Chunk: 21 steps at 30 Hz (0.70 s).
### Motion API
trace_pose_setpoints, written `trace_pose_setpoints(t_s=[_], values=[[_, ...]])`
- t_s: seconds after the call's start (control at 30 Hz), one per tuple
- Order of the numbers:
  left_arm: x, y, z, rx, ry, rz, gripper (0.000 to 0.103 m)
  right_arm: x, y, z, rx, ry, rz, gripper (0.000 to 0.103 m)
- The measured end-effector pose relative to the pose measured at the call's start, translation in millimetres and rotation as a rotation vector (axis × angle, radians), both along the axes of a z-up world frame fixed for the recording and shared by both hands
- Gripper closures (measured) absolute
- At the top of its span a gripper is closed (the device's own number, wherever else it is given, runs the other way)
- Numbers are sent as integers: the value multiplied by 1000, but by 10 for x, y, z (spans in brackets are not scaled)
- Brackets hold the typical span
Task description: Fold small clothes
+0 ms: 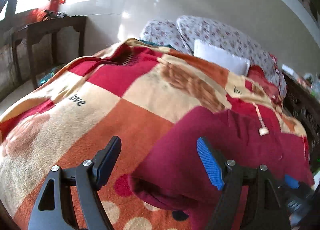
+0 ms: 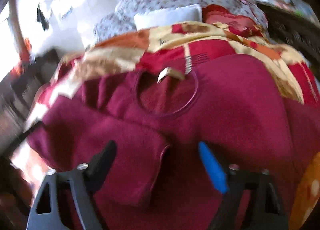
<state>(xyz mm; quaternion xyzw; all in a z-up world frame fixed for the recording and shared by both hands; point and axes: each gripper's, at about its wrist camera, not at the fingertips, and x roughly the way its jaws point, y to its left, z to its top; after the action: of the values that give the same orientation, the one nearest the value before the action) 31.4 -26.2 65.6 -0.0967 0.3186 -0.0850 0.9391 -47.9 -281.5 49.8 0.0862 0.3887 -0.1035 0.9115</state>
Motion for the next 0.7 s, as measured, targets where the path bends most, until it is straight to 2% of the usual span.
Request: trace_pose_setpoints(t_s=[0.07, 0.13, 0.2, 0.23, 0.37, 0.43, 0.5, 0.53, 0.6, 0.7], values=[[-8, 41, -14, -8, -1, 10, 26, 1, 55, -7, -64, -5, 1, 37], [3, 34, -29, 1, 0, 13, 26, -35, 45, 36, -68, -25, -5, 81], [11, 31, -35, 8, 2, 14, 26, -95, -4, 106, -36, -60, -7, 95], [23, 38, -42, 3, 2, 17, 26, -137, -18, 166, -1, -92, -2, 95], [17, 135, -20, -49, 1, 26, 26, -282, -9, 418, 3, -178, -8, 95], [12, 179, -5, -71, -7, 33, 26, -458, -79, 656, 13, -239, -33, 95], [6, 202, -7, -94, -4, 34, 26, -689, -189, 877, -58, -296, -109, 95], [3, 202, -12, -110, -1, 26, 26, -792, -275, 952, -122, -305, -185, 95], [2, 168, -23, -120, 5, 5, 25, -834, -470, 929, -179, -281, -305, 95], [-7, 62, -34, -82, 6, -27, 25, -719, -860, 573, -99, -181, -383, 95]])
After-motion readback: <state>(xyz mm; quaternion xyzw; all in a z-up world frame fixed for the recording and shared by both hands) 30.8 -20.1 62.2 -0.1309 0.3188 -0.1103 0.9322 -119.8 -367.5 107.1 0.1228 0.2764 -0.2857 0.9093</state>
